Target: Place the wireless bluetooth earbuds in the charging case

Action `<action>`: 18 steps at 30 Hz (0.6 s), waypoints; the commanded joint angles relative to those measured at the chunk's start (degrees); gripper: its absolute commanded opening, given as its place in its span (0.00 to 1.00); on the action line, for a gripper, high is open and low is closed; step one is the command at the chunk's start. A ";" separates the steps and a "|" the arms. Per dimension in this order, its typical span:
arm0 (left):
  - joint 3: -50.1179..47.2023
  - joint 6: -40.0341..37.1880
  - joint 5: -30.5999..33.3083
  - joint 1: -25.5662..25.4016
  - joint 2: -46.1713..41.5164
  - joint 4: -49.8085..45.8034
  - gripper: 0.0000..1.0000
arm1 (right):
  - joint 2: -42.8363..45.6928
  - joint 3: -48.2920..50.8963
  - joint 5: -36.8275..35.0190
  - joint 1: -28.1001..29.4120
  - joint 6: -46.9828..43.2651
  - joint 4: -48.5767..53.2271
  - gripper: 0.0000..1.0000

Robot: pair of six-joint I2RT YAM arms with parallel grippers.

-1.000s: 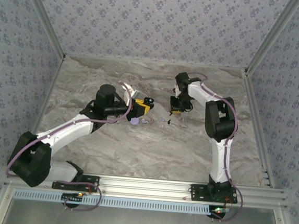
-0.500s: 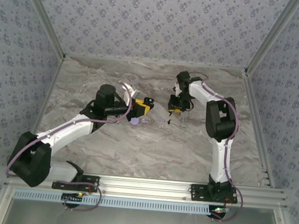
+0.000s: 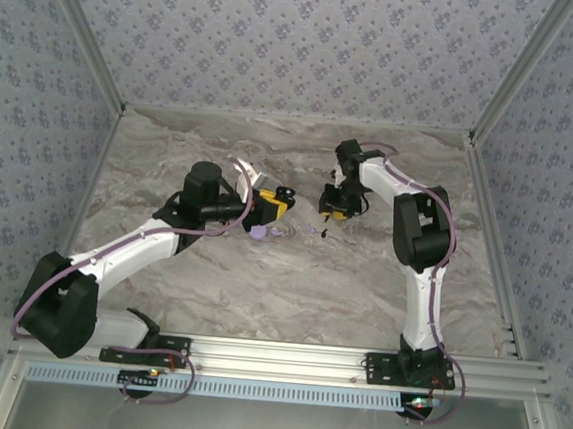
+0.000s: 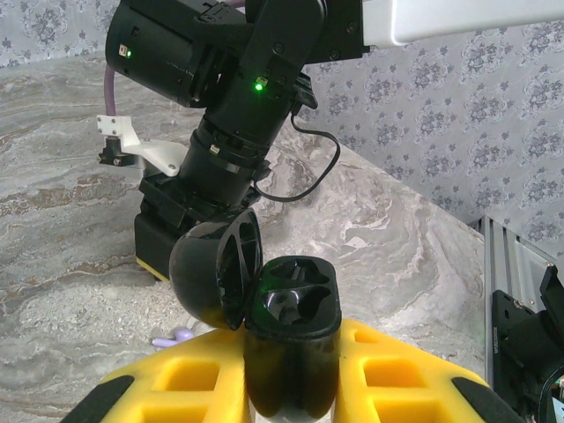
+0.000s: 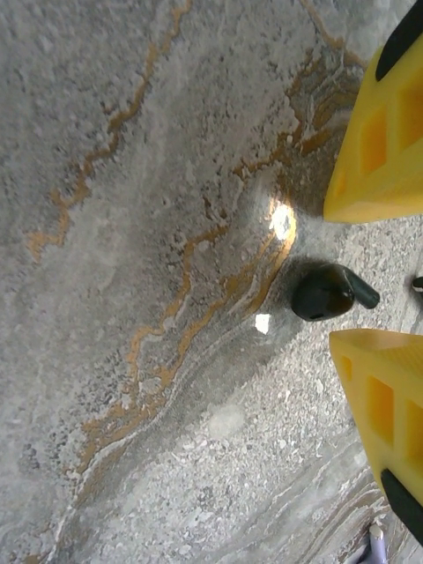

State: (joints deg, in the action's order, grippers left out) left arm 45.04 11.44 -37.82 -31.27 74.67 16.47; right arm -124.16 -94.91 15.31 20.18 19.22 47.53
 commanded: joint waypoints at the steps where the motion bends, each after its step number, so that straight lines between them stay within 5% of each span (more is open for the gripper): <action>1: 0.66 -0.96 -0.15 -0.21 -1.00 0.07 0.22 | 1.43 0.15 -1.97 0.64 2.47 0.67 0.38; 18: 0.49 -1.16 -0.23 -0.27 -0.86 0.04 0.22 | -1.83 -4.17 -5.47 2.75 4.48 3.04 0.34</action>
State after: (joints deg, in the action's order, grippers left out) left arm 45.04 11.40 -37.82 -31.27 74.67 16.47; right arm -124.53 -97.08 11.09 22.31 22.94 48.40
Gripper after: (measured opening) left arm 0.223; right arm 0.342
